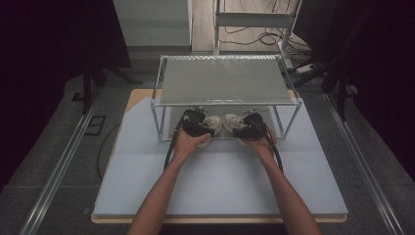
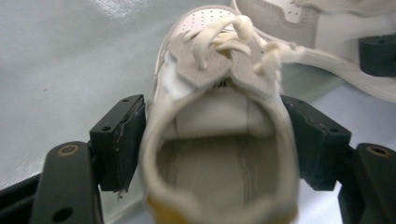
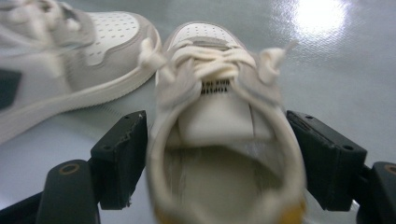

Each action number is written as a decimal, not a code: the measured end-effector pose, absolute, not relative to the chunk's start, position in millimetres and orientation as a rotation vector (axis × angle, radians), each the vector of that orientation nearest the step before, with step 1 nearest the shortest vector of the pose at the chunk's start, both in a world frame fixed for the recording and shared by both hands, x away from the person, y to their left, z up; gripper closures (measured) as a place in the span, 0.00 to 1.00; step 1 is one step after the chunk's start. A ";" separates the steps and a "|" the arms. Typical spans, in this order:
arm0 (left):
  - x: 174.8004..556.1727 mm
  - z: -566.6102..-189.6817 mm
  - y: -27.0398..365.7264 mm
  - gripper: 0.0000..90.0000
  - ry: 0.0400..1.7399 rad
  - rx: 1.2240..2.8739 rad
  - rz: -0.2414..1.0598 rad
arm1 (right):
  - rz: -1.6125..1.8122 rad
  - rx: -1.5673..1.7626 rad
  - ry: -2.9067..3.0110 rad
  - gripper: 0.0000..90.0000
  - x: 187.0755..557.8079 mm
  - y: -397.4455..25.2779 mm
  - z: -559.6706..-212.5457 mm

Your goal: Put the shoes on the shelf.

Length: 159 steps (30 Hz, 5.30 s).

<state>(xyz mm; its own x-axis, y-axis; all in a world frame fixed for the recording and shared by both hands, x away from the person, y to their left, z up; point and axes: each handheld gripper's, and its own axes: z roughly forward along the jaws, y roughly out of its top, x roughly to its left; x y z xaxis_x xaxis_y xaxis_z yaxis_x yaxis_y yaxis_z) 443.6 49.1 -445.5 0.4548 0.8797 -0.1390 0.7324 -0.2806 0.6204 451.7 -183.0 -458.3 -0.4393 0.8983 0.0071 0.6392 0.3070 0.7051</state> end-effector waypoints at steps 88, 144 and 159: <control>386.8 -455.1 44.2 0.93 1.128 2.052 0.204 | 1.210 1.178 2.348 0.99 392.6 -178.9 -473.0; 441.7 -458.9 32.6 0.91 1.174 2.091 0.264 | 1.159 1.243 2.291 0.99 439.7 -172.8 -477.7; 451.3 -463.2 33.0 0.90 1.188 2.085 0.260 | 1.127 1.271 2.256 0.99 457.2 -172.0 -484.0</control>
